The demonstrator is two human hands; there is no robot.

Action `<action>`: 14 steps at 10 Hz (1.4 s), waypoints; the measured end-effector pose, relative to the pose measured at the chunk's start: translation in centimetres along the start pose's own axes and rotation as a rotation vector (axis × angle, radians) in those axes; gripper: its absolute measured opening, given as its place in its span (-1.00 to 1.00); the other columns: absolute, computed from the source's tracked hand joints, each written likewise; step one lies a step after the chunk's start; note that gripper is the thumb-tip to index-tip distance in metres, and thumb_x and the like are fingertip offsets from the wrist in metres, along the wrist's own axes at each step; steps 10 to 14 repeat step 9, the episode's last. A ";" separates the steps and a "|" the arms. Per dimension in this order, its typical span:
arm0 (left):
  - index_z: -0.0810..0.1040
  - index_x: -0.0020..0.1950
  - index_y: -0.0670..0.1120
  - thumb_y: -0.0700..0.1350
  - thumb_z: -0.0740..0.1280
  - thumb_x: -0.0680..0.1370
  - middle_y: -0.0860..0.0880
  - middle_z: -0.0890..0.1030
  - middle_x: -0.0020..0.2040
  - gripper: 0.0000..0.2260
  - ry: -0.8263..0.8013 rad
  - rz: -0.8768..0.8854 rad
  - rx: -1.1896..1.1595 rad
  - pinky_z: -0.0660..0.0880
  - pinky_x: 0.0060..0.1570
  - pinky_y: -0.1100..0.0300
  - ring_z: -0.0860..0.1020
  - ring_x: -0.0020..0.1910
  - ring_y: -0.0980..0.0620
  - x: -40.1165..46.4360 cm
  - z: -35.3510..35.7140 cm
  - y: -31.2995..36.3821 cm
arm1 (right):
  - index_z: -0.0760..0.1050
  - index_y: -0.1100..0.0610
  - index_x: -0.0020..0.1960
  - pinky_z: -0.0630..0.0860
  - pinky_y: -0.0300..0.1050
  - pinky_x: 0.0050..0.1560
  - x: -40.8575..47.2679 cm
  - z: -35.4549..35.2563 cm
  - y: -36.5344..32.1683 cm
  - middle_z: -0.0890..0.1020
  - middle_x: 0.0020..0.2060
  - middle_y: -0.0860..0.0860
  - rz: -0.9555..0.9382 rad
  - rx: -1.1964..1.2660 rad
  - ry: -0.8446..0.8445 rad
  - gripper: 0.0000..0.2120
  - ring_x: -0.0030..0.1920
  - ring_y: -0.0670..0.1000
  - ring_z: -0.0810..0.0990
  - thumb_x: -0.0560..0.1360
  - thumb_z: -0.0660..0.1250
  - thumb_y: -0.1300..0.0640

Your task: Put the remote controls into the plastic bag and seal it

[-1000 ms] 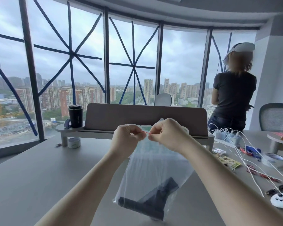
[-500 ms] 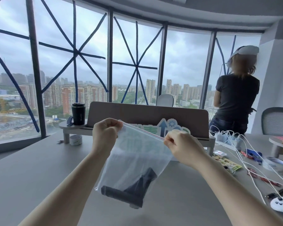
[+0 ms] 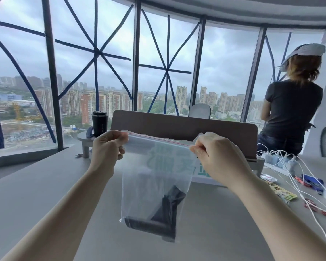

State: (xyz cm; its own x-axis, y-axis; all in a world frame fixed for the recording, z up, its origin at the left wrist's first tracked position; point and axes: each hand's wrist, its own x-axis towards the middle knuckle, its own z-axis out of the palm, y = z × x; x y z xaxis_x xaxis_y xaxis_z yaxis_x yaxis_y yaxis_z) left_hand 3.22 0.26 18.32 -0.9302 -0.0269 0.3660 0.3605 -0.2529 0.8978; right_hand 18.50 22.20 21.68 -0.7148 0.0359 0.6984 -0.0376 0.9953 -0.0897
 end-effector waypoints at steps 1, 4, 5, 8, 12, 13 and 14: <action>0.53 -0.32 -0.03 -0.19 0.39 0.45 0.06 0.49 -0.49 -0.84 -0.011 -0.057 0.046 0.43 -0.53 0.31 0.46 -0.55 0.14 2.5 -1.5 -2.3 | 0.53 0.10 -0.16 0.38 -0.07 -0.23 3.0 4.0 0.1 0.54 -0.24 -0.08 0.048 0.040 -0.013 -0.76 -0.19 0.09 0.47 0.56 0.29 -0.04; 0.54 -0.23 -0.05 -0.24 0.33 0.50 -0.09 0.59 -0.21 -0.86 0.126 -0.108 -0.009 0.60 -0.23 0.09 0.60 -0.29 -0.01 14.3 -5.9 -5.8 | 0.55 0.07 -0.24 0.58 -0.06 -0.24 12.8 16.8 -3.3 0.66 -0.45 -0.07 0.160 0.334 0.030 -0.78 -0.34 0.00 0.63 0.52 0.33 -0.01; 0.54 -0.23 -0.07 -0.25 0.31 0.52 -0.09 0.58 -0.23 -0.85 0.160 -0.101 -0.021 0.59 -0.12 0.13 0.58 -0.24 0.00 16.0 -8.5 -6.8 | 0.58 0.06 -0.25 0.57 -0.09 -0.26 12.5 19.6 -5.2 0.66 -0.44 -0.07 0.128 0.420 -0.036 -0.80 -0.39 -0.02 0.61 0.51 0.35 0.01; 0.56 -0.20 -0.18 -0.32 0.27 0.47 -0.17 0.51 -0.30 -0.89 0.267 -0.267 0.137 0.52 -0.12 0.12 0.49 -0.32 -0.05 11.4 -15.9 -15.4 | 0.58 0.03 -0.32 0.48 -0.16 -0.30 5.1 28.2 -8.9 0.61 -0.47 -0.06 0.194 0.528 -0.451 -0.85 -0.49 -0.12 0.50 0.43 0.41 0.09; 0.60 -0.05 -0.23 -0.29 0.25 0.47 -0.15 0.51 -0.31 -0.84 0.292 -0.283 0.238 0.43 -0.23 0.15 0.46 -0.34 -0.04 9.1 -16.8 -16.9 | 0.60 0.04 -0.23 0.46 -0.21 -0.37 3.2 28.3 -9.2 0.70 -0.38 0.01 0.231 0.658 -0.557 -0.92 -0.60 -0.20 0.46 0.42 0.42 0.06; 0.60 -0.05 -0.23 -0.29 0.25 0.47 -0.15 0.51 -0.31 -0.84 0.292 -0.283 0.238 0.43 -0.23 0.15 0.46 -0.34 -0.04 9.1 -16.8 -16.9 | 0.60 0.04 -0.23 0.46 -0.21 -0.37 3.2 28.3 -9.2 0.70 -0.38 0.01 0.231 0.658 -0.557 -0.92 -0.60 -0.20 0.46 0.42 0.42 0.06; 0.60 -0.05 -0.23 -0.29 0.25 0.47 -0.15 0.51 -0.31 -0.84 0.292 -0.283 0.238 0.43 -0.23 0.15 0.46 -0.34 -0.04 9.1 -16.8 -16.9 | 0.60 0.04 -0.23 0.46 -0.21 -0.37 3.2 28.3 -9.2 0.70 -0.38 0.01 0.231 0.658 -0.557 -0.92 -0.60 -0.20 0.46 0.42 0.42 0.06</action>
